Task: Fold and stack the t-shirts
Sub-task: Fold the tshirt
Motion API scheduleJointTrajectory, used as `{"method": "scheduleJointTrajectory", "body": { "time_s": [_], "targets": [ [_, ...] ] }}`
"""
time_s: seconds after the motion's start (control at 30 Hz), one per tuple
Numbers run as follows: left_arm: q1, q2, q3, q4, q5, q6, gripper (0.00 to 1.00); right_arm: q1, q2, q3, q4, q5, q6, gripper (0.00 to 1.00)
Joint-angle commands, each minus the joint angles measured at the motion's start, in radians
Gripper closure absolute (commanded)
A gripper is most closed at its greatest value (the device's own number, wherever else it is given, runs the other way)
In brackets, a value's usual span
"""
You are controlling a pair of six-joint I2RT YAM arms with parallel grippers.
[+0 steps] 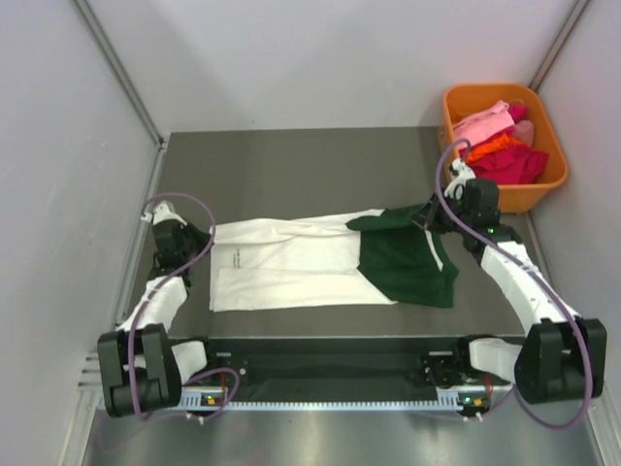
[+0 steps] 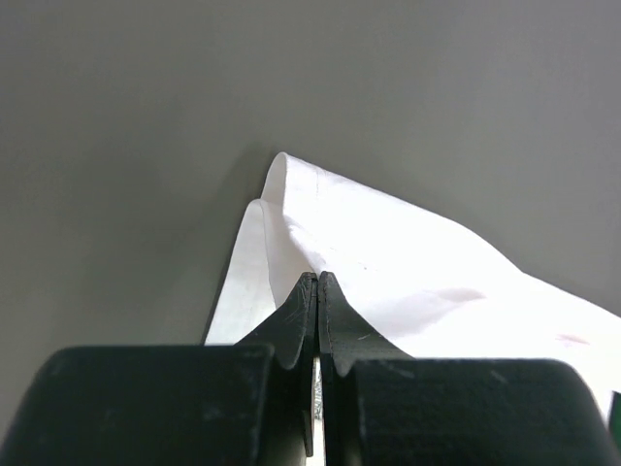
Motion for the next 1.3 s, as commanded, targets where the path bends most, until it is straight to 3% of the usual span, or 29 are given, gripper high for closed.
{"method": "scheduleJointTrajectory", "body": {
  "time_s": [0.0,0.17,0.2,0.23,0.3,0.33,0.4,0.43,0.57,0.63,0.77,1.0,1.27],
  "targets": [
    [0.002,-0.084,-0.035,0.054,-0.050,-0.005,1.00,0.019,-0.101,-0.091,0.003,0.031,-0.011,1.00],
    [0.002,-0.137,-0.092,0.048,-0.084,-0.051,1.00,0.019,-0.262,-0.231,0.005,0.103,0.020,1.00],
    [0.003,-0.142,-0.115,0.049,-0.078,-0.067,0.96,0.019,-0.283,-0.252,0.009,0.115,0.026,0.98],
    [0.002,-0.136,-0.123,0.046,-0.070,-0.072,0.91,0.021,-0.305,-0.275,0.013,0.129,0.034,0.88],
    [0.002,-0.127,-0.123,0.007,-0.059,-0.087,0.81,0.022,-0.384,-0.358,0.028,0.178,0.072,0.77],
    [0.002,-0.133,-0.132,-0.004,-0.069,-0.095,0.72,0.022,-0.418,-0.390,0.039,0.187,0.081,0.56],
    [0.003,-0.179,-0.165,0.009,-0.078,-0.098,0.38,0.022,-0.519,-0.463,0.057,0.217,0.108,0.38],
    [0.002,-0.203,-0.172,0.000,-0.101,-0.097,0.26,0.024,-0.570,-0.473,0.060,0.218,0.108,0.31],
    [0.002,-0.277,-0.134,-0.091,-0.185,-0.094,0.22,0.025,-0.546,-0.406,0.030,0.237,0.050,0.29],
    [0.002,-0.245,-0.077,-0.110,-0.168,-0.069,0.22,0.027,-0.438,-0.354,0.013,0.212,0.020,0.33],
    [-0.003,-0.084,0.067,-0.184,-0.017,-0.034,0.26,0.039,-0.242,-0.212,0.016,0.154,-0.023,0.38],
    [-0.055,0.175,0.253,-0.262,0.028,0.011,0.36,0.111,0.040,-0.034,0.026,0.197,-0.046,0.41],
    [-0.354,0.226,0.386,-0.285,-0.101,0.063,0.36,0.162,0.290,0.137,0.000,0.277,-0.056,0.39]
  ]
}}
